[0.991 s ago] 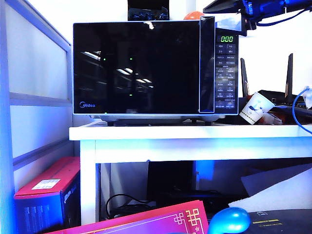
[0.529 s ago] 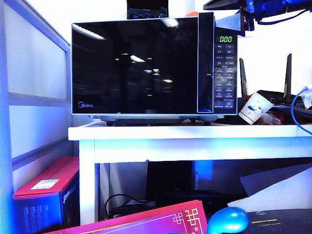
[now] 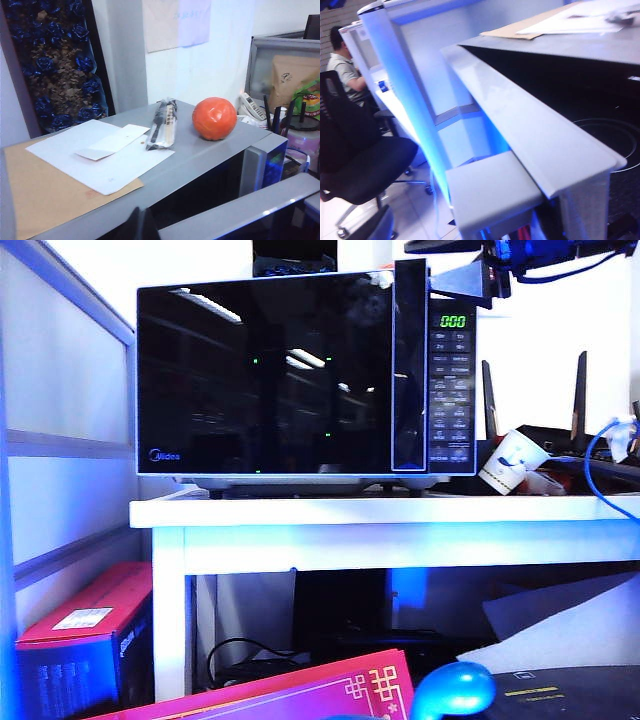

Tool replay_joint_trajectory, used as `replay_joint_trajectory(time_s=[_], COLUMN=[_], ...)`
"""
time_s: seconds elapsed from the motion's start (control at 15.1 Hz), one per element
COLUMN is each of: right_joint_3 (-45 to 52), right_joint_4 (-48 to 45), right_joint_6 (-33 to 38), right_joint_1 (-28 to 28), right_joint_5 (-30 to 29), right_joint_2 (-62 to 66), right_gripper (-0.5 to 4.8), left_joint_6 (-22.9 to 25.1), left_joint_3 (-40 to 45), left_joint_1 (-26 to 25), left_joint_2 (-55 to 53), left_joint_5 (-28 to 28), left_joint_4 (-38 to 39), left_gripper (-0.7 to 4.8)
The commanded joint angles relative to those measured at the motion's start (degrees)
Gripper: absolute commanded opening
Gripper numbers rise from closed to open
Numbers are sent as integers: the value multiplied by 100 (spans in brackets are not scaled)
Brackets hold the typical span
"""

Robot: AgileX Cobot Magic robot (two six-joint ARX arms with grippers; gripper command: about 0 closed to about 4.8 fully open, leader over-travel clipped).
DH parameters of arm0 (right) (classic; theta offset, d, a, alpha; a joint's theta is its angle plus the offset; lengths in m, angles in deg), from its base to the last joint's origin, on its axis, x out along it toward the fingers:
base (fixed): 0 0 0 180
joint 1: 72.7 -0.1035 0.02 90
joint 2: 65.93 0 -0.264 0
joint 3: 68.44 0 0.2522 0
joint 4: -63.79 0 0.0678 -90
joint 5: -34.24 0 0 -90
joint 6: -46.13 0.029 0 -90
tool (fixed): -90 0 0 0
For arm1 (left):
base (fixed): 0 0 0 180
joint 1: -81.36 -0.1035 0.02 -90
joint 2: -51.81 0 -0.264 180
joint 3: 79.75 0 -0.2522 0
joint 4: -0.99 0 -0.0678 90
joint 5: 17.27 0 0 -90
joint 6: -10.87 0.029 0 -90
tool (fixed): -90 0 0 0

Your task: Open the microwave door, place the orange inside the microwave, then close the microwave door.

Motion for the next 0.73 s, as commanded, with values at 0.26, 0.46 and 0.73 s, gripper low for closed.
replay_joint_trajectory(time_s=[0.26, 0.46, 0.73], right_joint_3=[-46, -46, -46], right_joint_4=[-212, -201, -219], right_joint_6=[15, 7, 9], right_joint_1=[-177, -216, -195], right_joint_5=[-437, -437, -420], right_joint_2=[-118, -118, -118], right_gripper=[357, 357, 357], left_joint_6=[2, 2, 11], left_joint_3=[-22, -22, -22], left_joint_1=[0, 74, 236], left_joint_2=[17, 15, -72], left_joint_5=[22, 39, 35], left_joint_4=[-61, -59, -57], left_gripper=[-5, -5, -5])
